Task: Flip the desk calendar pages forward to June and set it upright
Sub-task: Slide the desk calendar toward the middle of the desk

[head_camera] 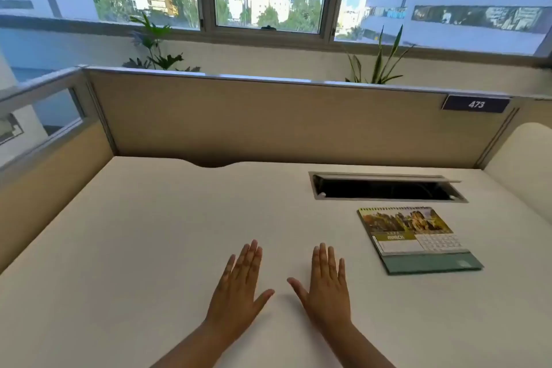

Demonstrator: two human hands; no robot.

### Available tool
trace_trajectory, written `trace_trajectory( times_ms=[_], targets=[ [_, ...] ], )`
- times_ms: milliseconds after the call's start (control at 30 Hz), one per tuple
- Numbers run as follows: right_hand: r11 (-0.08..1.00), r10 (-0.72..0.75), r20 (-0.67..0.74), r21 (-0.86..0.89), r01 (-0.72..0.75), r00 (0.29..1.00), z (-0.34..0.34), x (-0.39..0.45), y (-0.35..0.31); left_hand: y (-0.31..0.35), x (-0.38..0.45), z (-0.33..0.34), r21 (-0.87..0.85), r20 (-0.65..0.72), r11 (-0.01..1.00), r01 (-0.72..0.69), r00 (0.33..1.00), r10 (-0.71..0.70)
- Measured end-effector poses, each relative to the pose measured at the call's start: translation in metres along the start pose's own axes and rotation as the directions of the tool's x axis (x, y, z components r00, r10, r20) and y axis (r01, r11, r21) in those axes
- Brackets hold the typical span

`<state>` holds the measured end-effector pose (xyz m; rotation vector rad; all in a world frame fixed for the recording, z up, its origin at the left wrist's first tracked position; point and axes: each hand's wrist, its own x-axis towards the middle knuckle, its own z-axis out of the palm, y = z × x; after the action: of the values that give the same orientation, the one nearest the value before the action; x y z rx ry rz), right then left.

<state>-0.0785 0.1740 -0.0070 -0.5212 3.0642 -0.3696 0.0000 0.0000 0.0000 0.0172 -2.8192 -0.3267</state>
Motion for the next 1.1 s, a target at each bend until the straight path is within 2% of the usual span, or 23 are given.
trace_trajectory(
  times_ms=[133,267,400,700,833,933,1000,1100],
  targets=[
    [0.996,0.086,0.047,-0.011,-0.086,0.995,0.017,-0.012,0.006,-0.002,-0.015,0.013,-0.008,0.025,0.99,0.143,0.989,-0.143],
    [0.993,0.113,0.073,0.018,-0.114,0.991,0.03,-0.019,0.011,-0.001,-0.018,0.029,-0.071,0.061,0.983,0.171,0.984,-0.167],
    [0.993,0.107,0.061,0.042,-0.11,0.992,0.027,-0.015,0.01,-0.006,-0.011,0.034,0.014,0.156,0.977,0.215,0.964,-0.214],
    [0.993,0.094,0.023,0.068,-0.096,0.995,0.031,-0.017,0.013,-0.006,-0.014,0.036,-0.093,0.101,0.965,0.244,0.967,-0.235],
    [0.986,0.086,-0.012,0.144,-0.084,0.996,0.025,-0.015,0.016,-0.007,-0.014,0.036,-0.087,0.108,0.965,0.249,0.965,-0.239],
    [0.975,0.087,-0.091,0.211,-0.066,0.992,0.012,-0.006,0.029,-0.007,-0.013,0.035,-0.097,0.103,0.962,0.254,0.964,-0.244],
    [0.969,0.179,-0.157,0.201,-0.146,0.971,0.002,0.006,0.049,-0.006,-0.014,0.034,-0.084,0.105,0.965,0.248,0.965,-0.239],
    [0.935,0.35,-0.156,0.111,-0.336,0.924,-0.017,0.027,0.089,-0.006,-0.014,0.033,-0.092,0.101,0.965,0.247,0.966,-0.237]
  ],
)
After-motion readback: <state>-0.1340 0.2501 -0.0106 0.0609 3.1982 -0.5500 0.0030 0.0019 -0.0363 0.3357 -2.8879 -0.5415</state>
